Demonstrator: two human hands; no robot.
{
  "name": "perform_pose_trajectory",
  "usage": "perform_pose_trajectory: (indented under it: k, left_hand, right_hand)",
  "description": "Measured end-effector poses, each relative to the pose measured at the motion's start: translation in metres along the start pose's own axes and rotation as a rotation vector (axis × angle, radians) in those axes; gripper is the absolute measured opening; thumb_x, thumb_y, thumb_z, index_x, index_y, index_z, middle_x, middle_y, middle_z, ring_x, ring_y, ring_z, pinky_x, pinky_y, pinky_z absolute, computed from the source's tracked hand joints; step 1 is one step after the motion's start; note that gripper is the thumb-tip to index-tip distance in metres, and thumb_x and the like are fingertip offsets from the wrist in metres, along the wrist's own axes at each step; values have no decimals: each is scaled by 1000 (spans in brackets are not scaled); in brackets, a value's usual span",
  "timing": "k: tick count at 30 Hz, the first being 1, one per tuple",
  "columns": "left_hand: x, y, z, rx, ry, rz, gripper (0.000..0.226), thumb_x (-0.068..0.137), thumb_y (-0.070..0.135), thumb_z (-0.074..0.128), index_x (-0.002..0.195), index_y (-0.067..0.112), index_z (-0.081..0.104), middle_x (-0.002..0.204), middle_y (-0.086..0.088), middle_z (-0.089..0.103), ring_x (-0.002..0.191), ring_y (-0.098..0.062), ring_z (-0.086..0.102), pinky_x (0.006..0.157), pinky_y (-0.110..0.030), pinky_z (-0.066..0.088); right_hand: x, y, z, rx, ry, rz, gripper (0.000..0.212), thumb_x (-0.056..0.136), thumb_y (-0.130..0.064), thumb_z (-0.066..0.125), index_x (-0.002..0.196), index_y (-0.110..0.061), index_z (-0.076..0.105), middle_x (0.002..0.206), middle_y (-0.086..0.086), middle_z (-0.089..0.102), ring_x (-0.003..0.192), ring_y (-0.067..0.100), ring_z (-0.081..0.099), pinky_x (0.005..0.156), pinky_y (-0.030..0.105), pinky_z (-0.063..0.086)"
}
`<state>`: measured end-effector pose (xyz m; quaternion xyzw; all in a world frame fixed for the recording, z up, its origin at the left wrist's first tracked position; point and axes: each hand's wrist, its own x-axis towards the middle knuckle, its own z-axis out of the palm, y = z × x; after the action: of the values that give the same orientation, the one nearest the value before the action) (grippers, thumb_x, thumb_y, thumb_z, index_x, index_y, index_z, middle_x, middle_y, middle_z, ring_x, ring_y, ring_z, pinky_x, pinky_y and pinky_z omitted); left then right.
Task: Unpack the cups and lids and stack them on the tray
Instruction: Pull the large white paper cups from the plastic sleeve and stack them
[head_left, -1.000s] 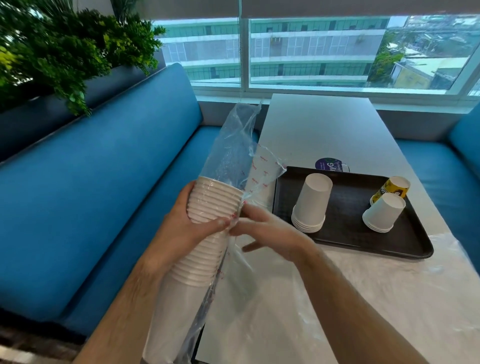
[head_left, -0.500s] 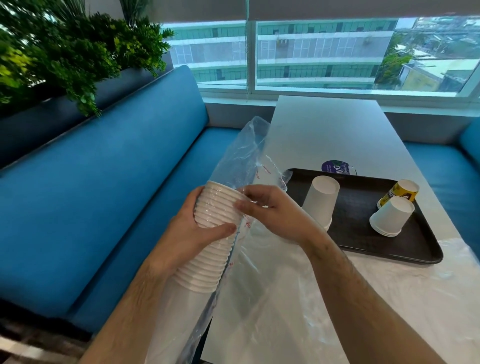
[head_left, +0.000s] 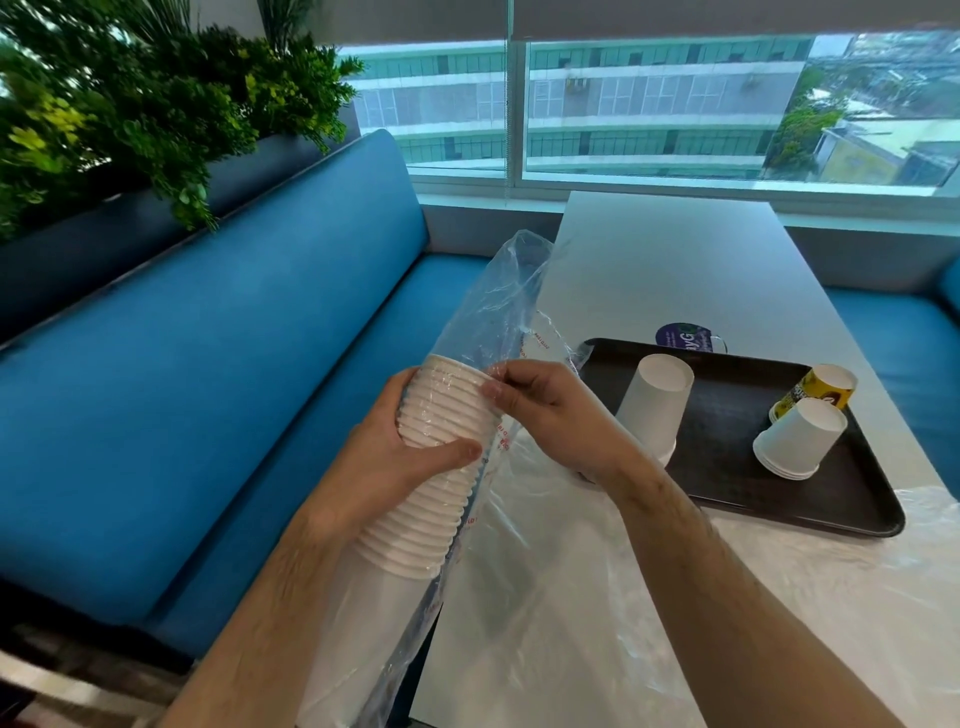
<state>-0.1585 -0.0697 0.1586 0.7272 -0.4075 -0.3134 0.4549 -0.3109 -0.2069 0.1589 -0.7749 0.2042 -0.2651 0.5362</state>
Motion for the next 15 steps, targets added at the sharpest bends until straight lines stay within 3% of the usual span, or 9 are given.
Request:
perform_pose_trajectory:
  k: [4, 7, 10, 15]
  left_hand:
    - [-1, 0, 0, 13, -8, -4, 97, 47, 59, 88, 133, 49, 44, 112, 19, 68, 101, -6, 68, 95, -42, 56]
    - [-3, 1, 2, 37, -14, -4, 100, 46, 61, 86, 135, 50, 41, 115, 21, 66, 103, -5, 66, 95, -36, 55]
    - [-3, 0, 4, 32, -17, -4, 106, 47, 61, 88, 140, 49, 39, 119, 19, 66, 105, -6, 67, 98, -41, 55]
    - [-4, 0, 5, 44, -29, -11, 111, 44, 62, 88, 142, 50, 36, 121, 23, 63, 106, -3, 65, 99, -39, 54]
  right_hand:
    - [1, 2, 0, 54, 77, 5, 25, 103, -28, 54, 109, -10, 70, 106, 8, 69, 107, 24, 65, 103, 53, 50]
    - [3, 1, -2, 122, 182, 8, 17, 96, -36, 62, 90, -25, 72, 89, -3, 68, 93, 19, 65, 98, 49, 53]
    - [3, -3, 3, 85, 220, -9, 31, 83, -37, 81, 81, -9, 67, 84, 4, 63, 83, 14, 60, 85, 36, 52]
    - [9, 10, 7, 219, 414, 40, 57, 67, -55, 84, 73, -2, 66, 105, 1, 61, 103, 12, 57, 94, 36, 50]
